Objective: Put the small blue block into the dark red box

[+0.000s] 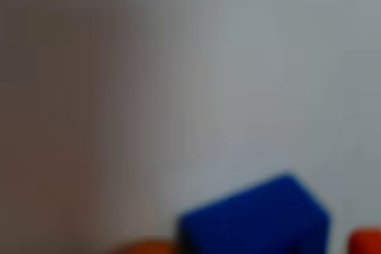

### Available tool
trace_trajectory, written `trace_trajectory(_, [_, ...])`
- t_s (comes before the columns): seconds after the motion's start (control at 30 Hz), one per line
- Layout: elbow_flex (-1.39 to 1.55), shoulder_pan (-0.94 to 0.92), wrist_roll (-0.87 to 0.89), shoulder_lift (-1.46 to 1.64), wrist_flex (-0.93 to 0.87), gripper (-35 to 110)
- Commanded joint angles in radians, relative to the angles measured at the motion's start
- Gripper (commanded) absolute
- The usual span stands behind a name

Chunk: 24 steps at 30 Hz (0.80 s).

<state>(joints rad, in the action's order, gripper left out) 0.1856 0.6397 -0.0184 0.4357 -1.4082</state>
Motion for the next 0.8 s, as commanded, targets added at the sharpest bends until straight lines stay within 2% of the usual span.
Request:
trace_trajectory(0.0, [-0.008, -0.005, -0.003, 0.020, 0.011, 13])
trace_trajectory(0.77, [-0.003, -0.017, 0.058, 0.023, 0.003, 3])
